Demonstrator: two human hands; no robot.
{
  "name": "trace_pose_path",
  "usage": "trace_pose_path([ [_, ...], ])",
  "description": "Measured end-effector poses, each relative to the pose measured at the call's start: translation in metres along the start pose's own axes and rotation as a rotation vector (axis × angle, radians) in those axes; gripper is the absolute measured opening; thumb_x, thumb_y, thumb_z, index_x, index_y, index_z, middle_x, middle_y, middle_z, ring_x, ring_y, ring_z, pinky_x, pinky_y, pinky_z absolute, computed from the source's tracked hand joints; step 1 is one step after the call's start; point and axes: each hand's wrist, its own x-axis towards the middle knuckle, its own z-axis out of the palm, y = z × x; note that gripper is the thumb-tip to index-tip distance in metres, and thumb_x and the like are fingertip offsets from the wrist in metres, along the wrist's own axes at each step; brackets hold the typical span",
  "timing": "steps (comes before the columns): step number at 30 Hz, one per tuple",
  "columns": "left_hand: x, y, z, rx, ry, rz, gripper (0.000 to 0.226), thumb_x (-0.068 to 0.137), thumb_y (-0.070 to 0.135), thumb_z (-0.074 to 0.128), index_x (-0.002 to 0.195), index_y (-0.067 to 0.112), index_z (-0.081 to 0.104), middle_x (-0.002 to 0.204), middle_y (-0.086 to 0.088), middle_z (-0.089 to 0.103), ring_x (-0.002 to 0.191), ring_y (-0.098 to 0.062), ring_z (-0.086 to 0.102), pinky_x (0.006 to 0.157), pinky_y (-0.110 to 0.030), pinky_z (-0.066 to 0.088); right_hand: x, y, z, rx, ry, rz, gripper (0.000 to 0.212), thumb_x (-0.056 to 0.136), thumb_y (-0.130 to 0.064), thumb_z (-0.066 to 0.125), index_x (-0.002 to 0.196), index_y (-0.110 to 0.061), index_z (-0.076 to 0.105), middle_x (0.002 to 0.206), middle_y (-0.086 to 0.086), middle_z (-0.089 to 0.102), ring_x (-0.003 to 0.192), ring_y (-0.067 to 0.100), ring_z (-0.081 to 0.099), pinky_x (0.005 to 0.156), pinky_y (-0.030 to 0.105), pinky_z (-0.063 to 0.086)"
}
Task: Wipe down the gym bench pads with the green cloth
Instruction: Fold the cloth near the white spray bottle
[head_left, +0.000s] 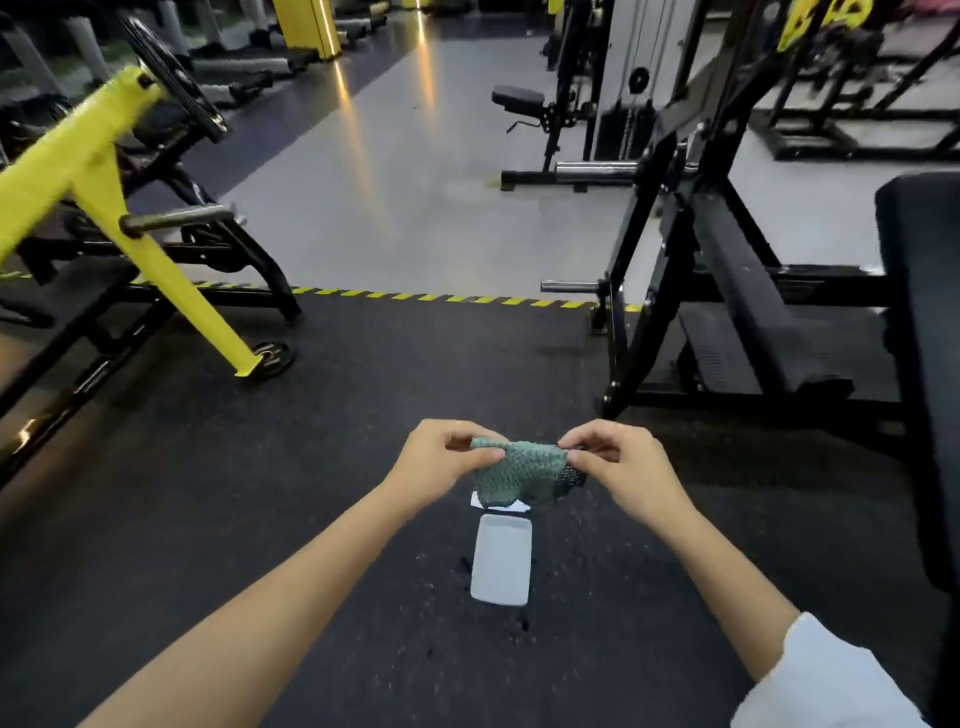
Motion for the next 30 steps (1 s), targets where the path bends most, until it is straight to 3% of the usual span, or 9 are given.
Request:
trace_pose_path([
  [5,0.047,-0.076,0.018,-0.021,-0.046,-0.033,0.013,0.084,0.009,0.077,0.094,0.017,0.079,0.092,-0.001,0.078,0.088,-0.014,0.072,0.077,-0.02,0.056,0.023,0.065,0.041,0.0,0.022,0.095,0.026,0.087,-0.006,0.071,0.08,-0.032,0.068,0.086,-0.018,0.07,0.076,0.0,0.066,0.071,0.011,0.047],
  [10,0.077,-0.187,0.061,-0.058,-0.086,-0.03,0.014,0.085,0.004,0.074,0.097,0.011,0.076,0.089,0.0,0.075,0.078,0.0,0.069,0.071,-0.013,0.052,0.036,0.166,0.094,-0.038,0.013,0.121,0.025,0.087,-0.008,0.071,0.081,-0.032,0.067,0.086,-0.019,0.069,0.079,0.002,0.066,0.072,0.014,0.049],
  [18,0.095,-0.396,0.125,-0.053,-0.155,-0.101,0.015,0.085,0.005,0.074,0.092,0.018,0.077,0.083,0.012,0.077,0.082,-0.004,0.071,0.074,-0.016,0.054,0.032,0.348,0.207,-0.1,-0.069,0.165,0.028,0.087,-0.008,0.071,0.079,-0.034,0.066,0.084,-0.017,0.069,0.076,0.006,0.066,0.068,0.008,0.046],
  [22,0.104,-0.498,0.15,-0.013,-0.153,-0.126,0.013,0.083,0.01,0.078,0.091,0.02,0.079,0.09,0.005,0.078,0.089,-0.018,0.073,0.083,-0.029,0.058,0.031,0.434,0.267,-0.135,-0.108,0.187,0.03,0.087,-0.01,0.071,0.078,-0.038,0.064,0.084,-0.011,0.071,0.078,0.014,0.066,0.073,0.02,0.05],
  [25,0.108,-0.56,0.167,-0.001,-0.165,-0.154,0.017,0.083,0.009,0.077,0.086,0.026,0.078,0.087,0.008,0.078,0.085,-0.013,0.073,0.083,-0.029,0.059,0.03,0.486,0.305,-0.142,-0.134,0.208,0.026,0.088,-0.011,0.07,0.081,-0.036,0.065,0.086,-0.005,0.072,0.079,0.016,0.066,0.072,0.018,0.049],
  [30,0.11,-0.629,0.189,0.021,-0.202,-0.175,0.019,0.082,0.01,0.077,0.085,0.029,0.077,0.086,0.011,0.077,0.084,-0.011,0.073,0.081,-0.025,0.058,0.024,0.551,0.349,-0.161,-0.171,0.247,0.028,0.089,-0.015,0.07,0.08,-0.041,0.064,0.087,0.001,0.073,0.08,0.018,0.067,0.078,0.03,0.055],
])
